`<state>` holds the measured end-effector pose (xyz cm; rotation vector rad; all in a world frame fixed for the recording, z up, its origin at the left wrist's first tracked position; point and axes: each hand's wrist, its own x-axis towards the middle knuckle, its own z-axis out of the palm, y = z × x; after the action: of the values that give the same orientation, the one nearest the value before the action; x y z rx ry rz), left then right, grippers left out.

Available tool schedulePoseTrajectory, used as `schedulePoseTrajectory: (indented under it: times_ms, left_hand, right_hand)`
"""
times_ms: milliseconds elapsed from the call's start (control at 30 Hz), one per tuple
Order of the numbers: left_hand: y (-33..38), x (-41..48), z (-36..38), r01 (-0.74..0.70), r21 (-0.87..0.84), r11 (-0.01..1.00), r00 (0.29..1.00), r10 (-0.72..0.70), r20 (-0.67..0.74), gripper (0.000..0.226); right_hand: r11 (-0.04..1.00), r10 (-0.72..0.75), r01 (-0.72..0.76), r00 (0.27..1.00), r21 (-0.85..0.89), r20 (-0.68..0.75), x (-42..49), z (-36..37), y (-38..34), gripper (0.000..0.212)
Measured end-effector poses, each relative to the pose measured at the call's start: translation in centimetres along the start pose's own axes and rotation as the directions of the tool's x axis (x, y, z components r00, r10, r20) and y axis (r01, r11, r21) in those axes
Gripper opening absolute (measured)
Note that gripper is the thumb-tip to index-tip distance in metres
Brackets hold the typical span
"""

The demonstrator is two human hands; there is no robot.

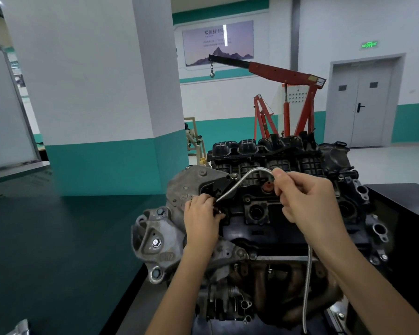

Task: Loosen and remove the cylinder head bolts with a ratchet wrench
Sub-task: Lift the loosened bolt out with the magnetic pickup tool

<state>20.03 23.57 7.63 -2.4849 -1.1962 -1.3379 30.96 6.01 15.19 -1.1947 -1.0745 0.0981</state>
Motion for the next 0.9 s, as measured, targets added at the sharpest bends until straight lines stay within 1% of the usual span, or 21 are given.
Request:
schedulePoseTrajectory:
  times_ms: [67, 100, 167, 200, 233, 267, 300, 333, 367, 433, 467, 500, 567, 600, 633, 667, 733, 767, 800, 833, 900]
  left_hand:
    - [0.4, 0.3, 0.3, 0.031, 0.015, 0.999, 0.999, -0.03, -0.017, 0.024]
    - [0.4, 0.5, 0.3, 0.02, 0.032, 0.999, 1.0, -0.02, -0.013, 0.017]
    - [0.2, 0.7, 0.2, -0.02, 0.066, 0.998, 1.0, 0.019, 0.021, 0.012]
    - [-0.1, 0.9, 0.1, -0.021, 0.037, 0.999, 0.999, 0.02, 0.026, 0.011]
    - [-0.3, 1.0, -0.1, 0.002, -0.043, 0.999, 1.0, -0.001, 0.006, 0.012]
    - [-0.4, 1.0, -0.6, 0.049, -0.163, 0.985, 0.998, -0.053, -0.02, 0.013]
    - [-0.5, 0.9, -1.1, 0.107, -0.311, 0.944, 0.991, -0.126, -0.039, 0.014]
    - [-0.8, 0.8, -1.6, 0.159, -0.47, 0.869, 0.977, -0.207, -0.052, 0.014]
    - [-1.0, 0.6, -2.1, 0.208, -0.614, 0.762, 0.952, -0.301, -0.05, 0.015]
    - [-1.6, 0.4, -3.0, 0.302, -0.834, 0.462, 0.868, -0.494, 0.04, 0.014]
    - [-2.1, 0.4, -3.3, 0.33, -0.892, 0.309, 0.816, -0.569, 0.105, 0.013]
    - [-2.5, 0.4, -3.6, 0.352, -0.918, 0.184, 0.763, -0.624, 0.168, 0.013]
    - [-3.7, 0.4, -4.5, 0.358, -0.933, -0.015, 0.666, -0.697, 0.267, 0.01]
    - [-4.4, 0.4, -5.1, 0.333, -0.938, -0.091, 0.632, -0.717, 0.294, 0.01]
    - [-5.2, 0.4, -5.9, 0.294, -0.943, -0.152, 0.619, -0.722, 0.31, 0.01]
    - [-5.9, 0.4, -6.7, 0.242, -0.945, -0.221, 0.638, -0.698, 0.326, 0.011]
    - [-6.6, -0.2, -8.4, 0.136, -0.903, -0.408, 0.748, -0.554, 0.364, 0.02]
    - [-6.5, -0.8, -8.9, 0.144, -0.87, -0.471, 0.811, -0.448, 0.377, 0.026]
    - [-6.1, -1.6, -9.3, 0.199, -0.857, -0.475, 0.86, -0.334, 0.385, 0.03]
    - [-5.3, -2.6, -9.6, 0.276, -0.868, -0.412, 0.891, -0.23, 0.392, 0.032]
    - [-3.6, -4.9, -10.1, 0.389, -0.905, -0.171, 0.906, -0.11, 0.41, 0.034]
  right_hand:
    - [1.0, -0.001, 0.001, 1.0, 0.019, 0.005, -0.1, -0.3, -0.3, 0.043]
    - [1.0, 0.0, 0.0, 1.0, 0.015, 0.009, 0.0, -0.4, -0.4, 0.044]
    - [1.0, 0.012, -0.012, 1.0, 0.003, 0.01, -0.1, -0.6, -0.5, 0.044]
    - [1.0, 0.022, -0.022, 1.0, 0.017, 0.005, -0.2, -0.8, -0.5, 0.044]
    - [0.998, 0.036, -0.036, 0.999, 0.049, 0.001, -0.2, -1.1, -0.6, 0.044]
    - [0.994, 0.055, -0.055, 0.998, 0.095, -0.002, -0.2, -1.3, -0.6, 0.043]
    - [0.987, 0.073, -0.072, 0.997, 0.143, -0.005, -0.2, -1.7, -0.8, 0.043]
    - [0.979, 0.085, -0.083, 0.996, 0.185, -0.006, -0.2, -1.9, -0.9, 0.042]
    - [0.972, 0.091, -0.088, 0.996, 0.22, -0.006, -0.1, -2.0, -1.0, 0.042]
    - [0.956, 0.095, -0.092, 0.995, 0.278, 0.001, 0.1, -1.7, -1.2, 0.042]
    - [0.946, 0.095, -0.092, 0.995, 0.309, 0.006, 0.0, -1.3, -1.3, 0.041]
    - [0.936, 0.092, -0.091, 0.996, 0.341, 0.012, -0.1, -0.9, -1.4, 0.041]
    - [0.915, 0.075, -0.074, 0.997, 0.398, 0.014, -0.3, -0.4, -1.8, 0.039]
    - [0.902, 0.061, -0.06, 0.998, 0.427, 0.012, -0.4, -0.3, -2.2, 0.038]
    - [0.886, 0.047, -0.047, 0.999, 0.461, 0.012, -0.3, -0.2, -2.5, 0.038]
    - [0.867, 0.037, -0.04, 0.999, 0.497, 0.016, -0.2, 0.0, -2.9, 0.037]
    - [0.839, 0.018, -0.035, 0.999, 0.544, 0.037, 0.2, 1.0, -3.7, 0.037]
    - [0.836, 0.006, -0.035, 0.998, 0.547, 0.055, 0.4, 2.1, -4.1, 0.038]
    - [0.839, -0.007, -0.035, 0.997, 0.542, 0.076, 0.4, 3.3, -4.4, 0.038]
    - [0.845, -0.016, -0.039, 0.995, 0.534, 0.099, 0.3, 4.8, -4.6, 0.039]
    - [0.855, -0.01, -0.065, 0.99, 0.514, 0.142, -0.1, 7.7, -4.9, 0.039]
